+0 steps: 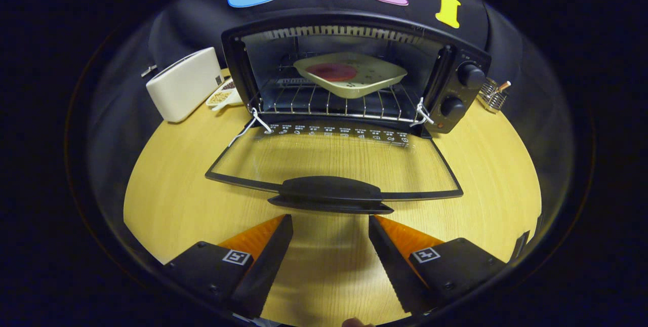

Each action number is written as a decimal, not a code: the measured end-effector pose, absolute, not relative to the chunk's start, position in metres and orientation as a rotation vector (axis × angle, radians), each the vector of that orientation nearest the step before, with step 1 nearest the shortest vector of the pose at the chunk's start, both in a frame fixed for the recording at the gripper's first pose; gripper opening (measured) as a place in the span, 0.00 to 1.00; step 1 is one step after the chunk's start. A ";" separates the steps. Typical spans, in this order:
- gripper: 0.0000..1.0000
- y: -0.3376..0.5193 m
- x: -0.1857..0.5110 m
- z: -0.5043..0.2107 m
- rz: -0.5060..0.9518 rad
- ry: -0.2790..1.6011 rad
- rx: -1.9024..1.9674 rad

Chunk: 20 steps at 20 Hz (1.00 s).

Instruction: Open the toaster oven, put the food inside, and close the toaster oven door.

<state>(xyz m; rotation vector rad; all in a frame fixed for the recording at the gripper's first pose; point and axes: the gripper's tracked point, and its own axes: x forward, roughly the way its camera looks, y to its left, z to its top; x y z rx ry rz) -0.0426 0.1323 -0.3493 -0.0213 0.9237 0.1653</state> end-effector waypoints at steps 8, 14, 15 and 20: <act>1.00 0.138 -0.017 -0.267 0.252 0.666 -0.078; 0.99 0.127 0.027 -0.182 0.249 0.465 -0.047; 0.99 0.124 0.026 -0.168 0.253 0.436 -0.036; 0.99 0.078 0.009 -0.093 0.238 0.253 -0.093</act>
